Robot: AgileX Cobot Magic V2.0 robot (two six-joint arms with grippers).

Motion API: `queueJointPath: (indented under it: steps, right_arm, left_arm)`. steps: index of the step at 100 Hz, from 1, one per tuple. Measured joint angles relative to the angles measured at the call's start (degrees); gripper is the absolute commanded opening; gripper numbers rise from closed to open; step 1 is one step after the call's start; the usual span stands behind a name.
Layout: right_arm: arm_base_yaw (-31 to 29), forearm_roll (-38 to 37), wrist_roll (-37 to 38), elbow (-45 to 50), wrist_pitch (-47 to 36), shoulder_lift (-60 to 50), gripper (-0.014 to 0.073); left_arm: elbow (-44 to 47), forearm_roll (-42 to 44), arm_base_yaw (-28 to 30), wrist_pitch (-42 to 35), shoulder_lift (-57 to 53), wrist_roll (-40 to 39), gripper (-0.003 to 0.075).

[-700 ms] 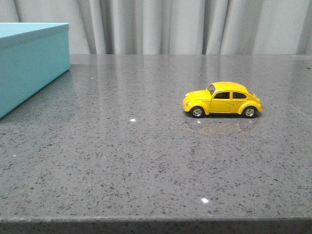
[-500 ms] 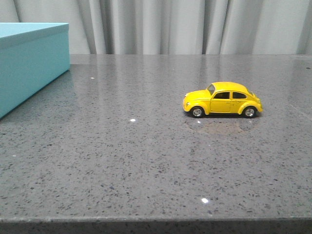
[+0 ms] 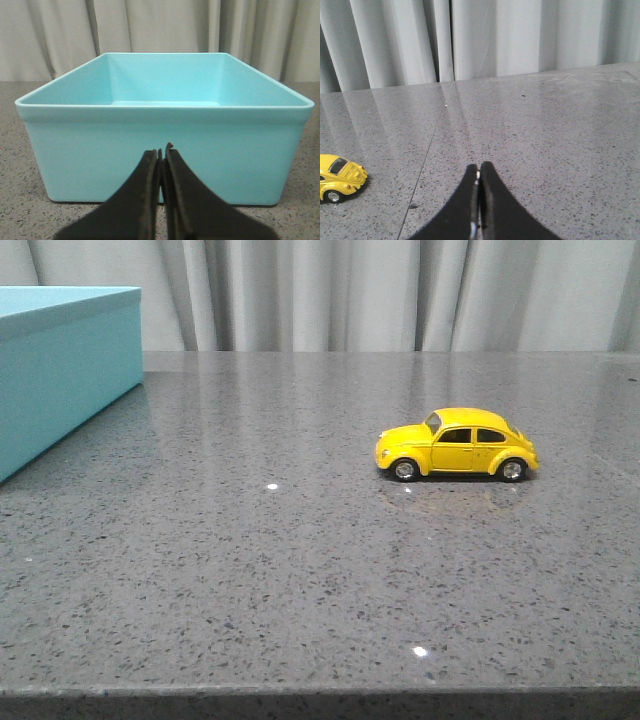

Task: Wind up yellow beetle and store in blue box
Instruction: 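Move the right gripper above the yellow toy beetle car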

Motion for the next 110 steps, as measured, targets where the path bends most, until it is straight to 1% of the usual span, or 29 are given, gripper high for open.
queueJointPath:
  steps: [45,60,70,82,91,96,103,106,107,108,110]
  right_arm:
    - [0.00,0.00,0.00,0.00,-1.01,0.00,-0.0066]
    - [0.00,0.00,0.00,-0.58,-0.66,0.00,-0.0065]
    - [0.00,0.00,0.00,-3.80,3.69,0.00,-0.0062]
    - [0.00,0.00,0.00,-10.42,13.38,1.49,-0.0062]
    - [0.00,0.00,0.00,-15.24,18.60,4.08,-0.0061]
    - [0.00,0.09,-0.11,-17.40,20.96,5.57,-0.0043]
    - [0.00,0.09,-0.25,-19.75,22.41,7.59,0.0022]
    - [0.00,0.09,-0.25,-20.62,22.64,8.33,0.0069]
    - [0.00,0.09,-0.35,-20.76,22.80,8.67,0.0089]
    - [0.00,0.09,-0.32,-20.91,22.94,8.83,0.0089]
    - [0.00,0.09,-0.32,-21.32,23.05,9.35,0.0120]
  left_arm:
    - [0.00,0.00,0.00,-1.29,0.00,0.00,-0.0020]
    - [-0.51,0.00,0.00,-0.60,0.00,0.00,-0.0020]
    - [-3.14,0.00,0.00,1.49,0.00,0.00,-0.0020]
    - [-8.37,0.00,0.00,1.46,1.72,0.00,-0.0020]
    - [-11.93,0.00,0.00,1.90,4.44,0.00,-0.0020]
    - [-13.66,0.00,0.00,2.68,6.13,0.00,-0.0018]
    - [-16.06,0.00,0.00,3.83,8.78,0.00,0.0007]
    - [-17.00,0.00,0.00,4.47,10.10,0.00,0.0029]
    - [-17.46,0.00,0.00,4.48,10.36,0.00,0.0047]
    - [-17.69,0.00,0.00,4.75,10.62,0.00,0.0047]
    - [-18.36,0.00,0.00,4.91,11.41,0.00,0.0074]
